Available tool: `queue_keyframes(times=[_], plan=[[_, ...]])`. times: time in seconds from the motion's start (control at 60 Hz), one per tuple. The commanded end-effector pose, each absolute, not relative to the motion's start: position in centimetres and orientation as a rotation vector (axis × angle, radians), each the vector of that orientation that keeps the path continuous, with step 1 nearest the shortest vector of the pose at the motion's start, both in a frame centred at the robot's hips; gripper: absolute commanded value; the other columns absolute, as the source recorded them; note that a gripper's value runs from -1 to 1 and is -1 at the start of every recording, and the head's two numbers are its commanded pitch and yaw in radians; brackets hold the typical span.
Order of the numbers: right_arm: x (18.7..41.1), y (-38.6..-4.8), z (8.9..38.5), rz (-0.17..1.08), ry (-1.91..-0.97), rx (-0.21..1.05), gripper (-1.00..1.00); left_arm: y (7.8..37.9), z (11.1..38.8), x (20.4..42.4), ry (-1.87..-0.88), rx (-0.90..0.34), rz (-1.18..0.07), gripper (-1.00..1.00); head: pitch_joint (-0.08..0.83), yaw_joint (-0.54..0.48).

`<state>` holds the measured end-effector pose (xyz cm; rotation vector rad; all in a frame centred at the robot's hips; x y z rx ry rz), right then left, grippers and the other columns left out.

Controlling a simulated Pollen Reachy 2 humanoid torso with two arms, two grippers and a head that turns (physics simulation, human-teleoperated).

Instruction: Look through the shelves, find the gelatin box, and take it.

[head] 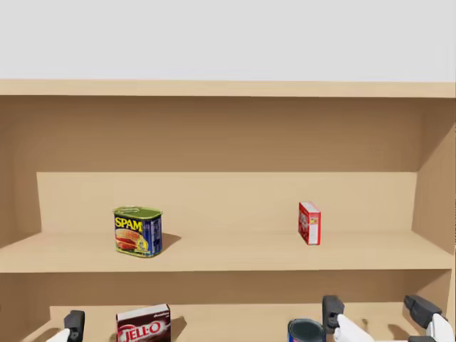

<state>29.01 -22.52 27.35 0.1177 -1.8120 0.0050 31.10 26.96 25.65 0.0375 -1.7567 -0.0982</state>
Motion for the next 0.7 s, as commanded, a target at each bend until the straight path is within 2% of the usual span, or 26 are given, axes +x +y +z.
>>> queue_keyframes(times=[0.017,0.05,0.117,0.2,0.217,0.467,0.7], plan=[[28.66,-21.82,26.91,-0.069,-1.804,0.082,-1.0,26.91,25.56,31.11,-1.753,0.048,-0.105,-1.0,0.007,-0.03],[28.6,-21.81,27.05,-0.012,-1.817,0.097,-1.0,26.9,25.54,31.11,-1.752,0.05,-0.106,-1.0,0.016,-0.03],[28.63,-21.85,27.29,0.0,-1.813,0.124,-1.0,26.9,25.52,31.09,-1.752,0.052,-0.109,-1.0,0.047,-0.04],[28.7,-21.64,27.09,0.019,-1.806,0.053,-1.0,26.82,25.48,31.08,-1.752,0.053,-0.113,-1.0,0.076,-0.06],[28.75,-21.68,27.13,0.035,-1.793,0.079,-1.0,26.76,25.46,31.07,-1.752,0.053,-0.115,-1.0,0.087,-0.08],[28.51,-21.45,27.34,0.008,-1.798,0.057,-1.0,26.39,25.38,30.99,-1.751,0.048,-0.137,-1.0,0.144,-0.24],[28.29,-21.5,27.56,0.009,-1.799,0.062,-1.0,26.38,25.39,30.97,-1.755,0.038,-0.143,-1.0,0.148,-0.26]])
